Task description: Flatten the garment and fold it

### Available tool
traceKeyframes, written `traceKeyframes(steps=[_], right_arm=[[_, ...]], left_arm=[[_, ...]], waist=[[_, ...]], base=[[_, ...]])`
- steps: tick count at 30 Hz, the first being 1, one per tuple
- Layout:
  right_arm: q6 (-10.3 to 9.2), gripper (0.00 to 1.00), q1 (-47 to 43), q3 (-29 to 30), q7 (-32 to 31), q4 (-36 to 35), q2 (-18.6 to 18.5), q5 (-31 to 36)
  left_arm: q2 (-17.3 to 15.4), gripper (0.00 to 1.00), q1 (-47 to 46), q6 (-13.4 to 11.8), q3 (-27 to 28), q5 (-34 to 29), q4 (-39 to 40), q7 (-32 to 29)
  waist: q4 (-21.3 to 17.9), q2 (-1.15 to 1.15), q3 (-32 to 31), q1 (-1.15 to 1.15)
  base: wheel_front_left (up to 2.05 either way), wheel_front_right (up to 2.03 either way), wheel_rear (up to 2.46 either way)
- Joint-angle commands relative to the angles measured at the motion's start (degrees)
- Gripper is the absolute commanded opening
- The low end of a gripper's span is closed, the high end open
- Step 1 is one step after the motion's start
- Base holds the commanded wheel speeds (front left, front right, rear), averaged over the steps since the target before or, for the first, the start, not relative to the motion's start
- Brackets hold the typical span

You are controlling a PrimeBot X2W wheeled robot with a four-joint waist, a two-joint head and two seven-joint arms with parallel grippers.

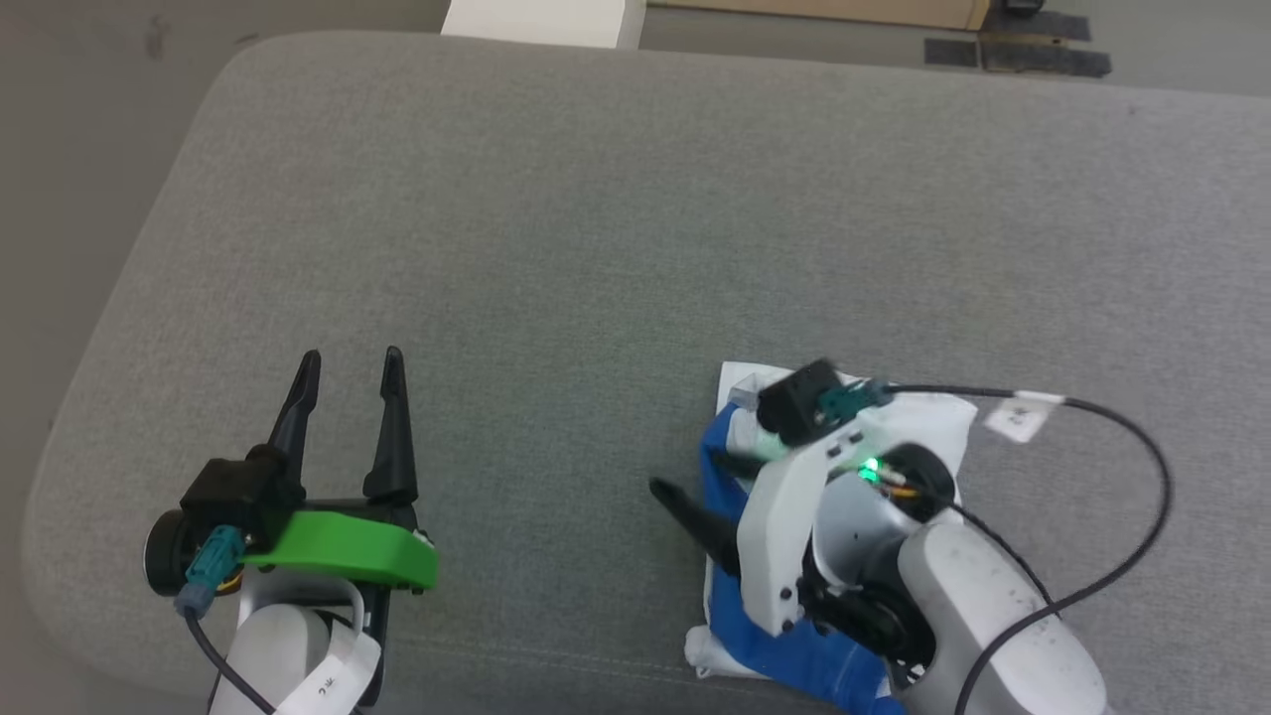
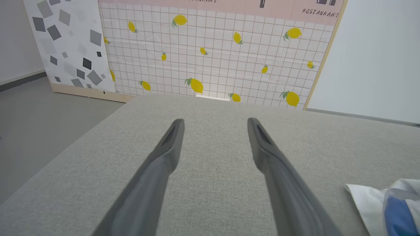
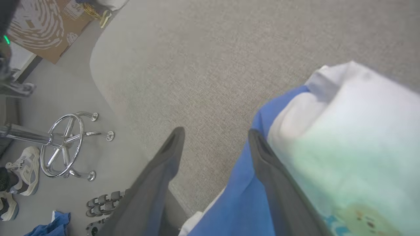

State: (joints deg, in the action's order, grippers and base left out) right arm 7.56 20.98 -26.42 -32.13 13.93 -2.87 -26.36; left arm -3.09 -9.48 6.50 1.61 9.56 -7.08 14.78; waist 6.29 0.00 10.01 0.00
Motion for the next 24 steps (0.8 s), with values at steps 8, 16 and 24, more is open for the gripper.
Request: traceKeyframes(steps=[8,16,24], right_arm=[[-0.08,1.0,-5.8,10.4,16.8,-15.9,0.0,0.7],[-0.08,1.0,-14.7,22.8,30.9,-17.5,0.0,0.7],[-0.08,1.0,-19.4,27.9,32.5,-10.6,0.0,-5.6]], left_arm=[[0.2,1.0,1.8,-0.1,0.8,-0.5,0.8,0.2],[0.2,1.0,2.2,-0.1,0.5,-0.3,1.1,0.2],[0.2,1.0,2.9,0.0,0.5,-0.2,1.2,0.2]], waist=[[-4.3,0.0,-4.0,0.0],[-6.3,0.0,-4.9,0.0],[-6.9,0.0,-5.2,0.0]], base=[[0.0,0.0,0.0],[0.0,0.0,0.0],[0.0,0.0,0.0]])
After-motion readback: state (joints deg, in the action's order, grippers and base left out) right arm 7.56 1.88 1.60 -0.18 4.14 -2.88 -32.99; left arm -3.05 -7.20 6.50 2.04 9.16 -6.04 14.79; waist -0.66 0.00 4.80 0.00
